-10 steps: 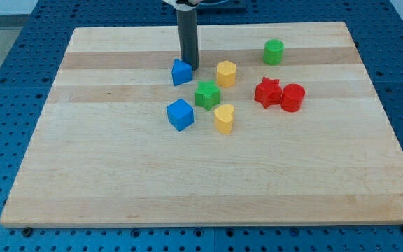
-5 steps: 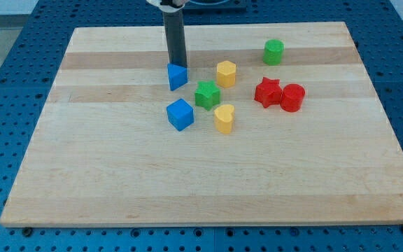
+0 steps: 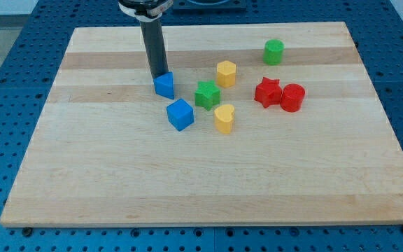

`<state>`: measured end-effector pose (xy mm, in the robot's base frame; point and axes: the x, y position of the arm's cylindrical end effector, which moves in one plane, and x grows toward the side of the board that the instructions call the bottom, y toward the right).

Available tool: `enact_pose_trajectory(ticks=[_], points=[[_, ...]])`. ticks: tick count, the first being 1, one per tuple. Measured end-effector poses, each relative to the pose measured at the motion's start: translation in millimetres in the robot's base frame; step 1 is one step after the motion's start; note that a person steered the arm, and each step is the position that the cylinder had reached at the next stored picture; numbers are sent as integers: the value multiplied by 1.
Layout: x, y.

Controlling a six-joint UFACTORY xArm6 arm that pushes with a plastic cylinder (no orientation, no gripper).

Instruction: Move the yellow hexagon and blue triangle diagonal to each other

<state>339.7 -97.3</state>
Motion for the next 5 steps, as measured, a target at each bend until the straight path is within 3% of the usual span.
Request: enact_pose_trajectory(ticks=[5], points=[[5, 21]])
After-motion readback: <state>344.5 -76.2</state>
